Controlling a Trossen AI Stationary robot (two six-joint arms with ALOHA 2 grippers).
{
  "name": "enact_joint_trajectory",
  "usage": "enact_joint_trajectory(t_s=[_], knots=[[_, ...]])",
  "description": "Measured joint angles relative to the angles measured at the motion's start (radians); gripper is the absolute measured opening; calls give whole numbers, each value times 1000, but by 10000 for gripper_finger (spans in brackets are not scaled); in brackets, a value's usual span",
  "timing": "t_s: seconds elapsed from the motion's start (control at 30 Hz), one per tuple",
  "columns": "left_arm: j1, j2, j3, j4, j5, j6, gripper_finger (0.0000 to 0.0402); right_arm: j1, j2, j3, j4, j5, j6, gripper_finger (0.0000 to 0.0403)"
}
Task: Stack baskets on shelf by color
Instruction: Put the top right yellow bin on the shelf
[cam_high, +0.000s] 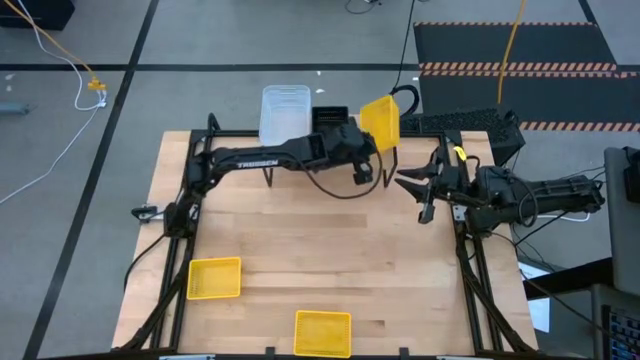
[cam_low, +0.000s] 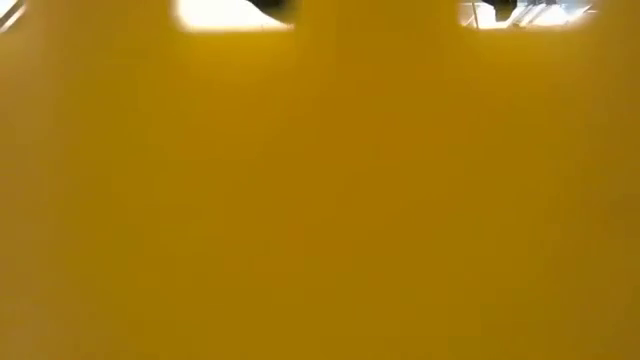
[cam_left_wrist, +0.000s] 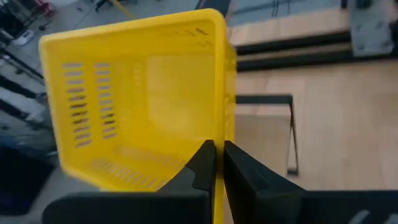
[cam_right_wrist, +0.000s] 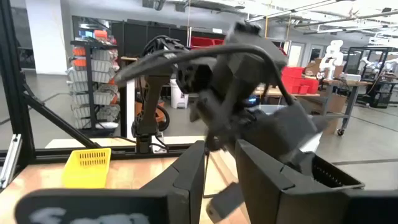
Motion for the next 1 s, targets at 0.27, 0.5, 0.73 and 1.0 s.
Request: enact_joint_trajectory(t_s=[0.27,0.5,0.73,1.0], knots=[[-34,-2,109,-190,-63,51,8,0,-1,0,-6,0,16,86],[-8,-2,108,-282,-64,3,27,0,0,0,-6,0,30,86],[-5,-2,108,-263,-63,5,17,0,1,0,-6,-1,29,86],[-4,-2,108,-263,-61,-2,78,0,1,0,-13,-1,27,86]])
